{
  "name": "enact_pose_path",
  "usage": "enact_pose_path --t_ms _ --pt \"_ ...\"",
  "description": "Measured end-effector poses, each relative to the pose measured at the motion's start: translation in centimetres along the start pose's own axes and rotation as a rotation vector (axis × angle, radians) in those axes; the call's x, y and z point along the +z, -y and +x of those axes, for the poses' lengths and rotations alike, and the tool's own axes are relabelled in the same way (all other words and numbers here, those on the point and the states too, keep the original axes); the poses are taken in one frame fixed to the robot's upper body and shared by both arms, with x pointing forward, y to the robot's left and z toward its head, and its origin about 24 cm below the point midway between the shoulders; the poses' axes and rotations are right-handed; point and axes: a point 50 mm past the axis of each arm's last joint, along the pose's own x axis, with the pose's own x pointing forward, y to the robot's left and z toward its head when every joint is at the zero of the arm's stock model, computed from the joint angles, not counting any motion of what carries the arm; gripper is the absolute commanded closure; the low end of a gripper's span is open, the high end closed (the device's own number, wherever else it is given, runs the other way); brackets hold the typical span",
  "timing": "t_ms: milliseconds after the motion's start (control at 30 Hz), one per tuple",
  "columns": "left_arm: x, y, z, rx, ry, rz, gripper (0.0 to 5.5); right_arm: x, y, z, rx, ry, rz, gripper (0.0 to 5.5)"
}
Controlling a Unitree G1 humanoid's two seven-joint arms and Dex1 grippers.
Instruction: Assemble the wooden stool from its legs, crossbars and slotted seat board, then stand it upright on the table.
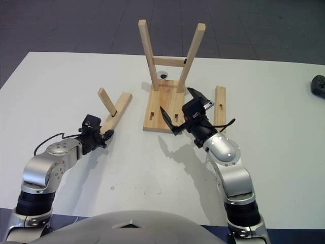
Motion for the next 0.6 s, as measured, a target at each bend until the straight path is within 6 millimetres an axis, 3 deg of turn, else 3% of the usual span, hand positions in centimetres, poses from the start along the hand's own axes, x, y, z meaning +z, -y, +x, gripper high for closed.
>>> enact_pose_path --t_ms 100,167,267,400,533,600 --pt "3.1 -0.9 0.1 0.087 0.210 0.003 3.45 0.5 1.4 0.3 -0.051 0.020 0.125 0.10" --pt "6.6 -1.7 -0.5 0.167 0.427 0.017 3.45 1.5 2.8 0.8 -0.104 0.069 0.283 0.10" --pt "10.2 -1.6 -2.1 0.207 0.649 0.101 3.45 3.1 4.1 1.5 -0.098 0.155 0.531 0.10" --pt "12.5 -0.7 -3.4 0.178 0.794 0.189 3.45 5.3 4.5 2.1 -0.007 0.257 0.759 0.10" --pt "14.9 2.2 -4.3 0.016 0.917 0.388 3.45 8.4 4.6 2.5 0.115 0.355 0.982 0.10" --pt "15.2 4.7 -4.2 -0.136 0.953 0.505 3.45 10.0 4.4 2.6 0.191 0.367 1.067 0.10"
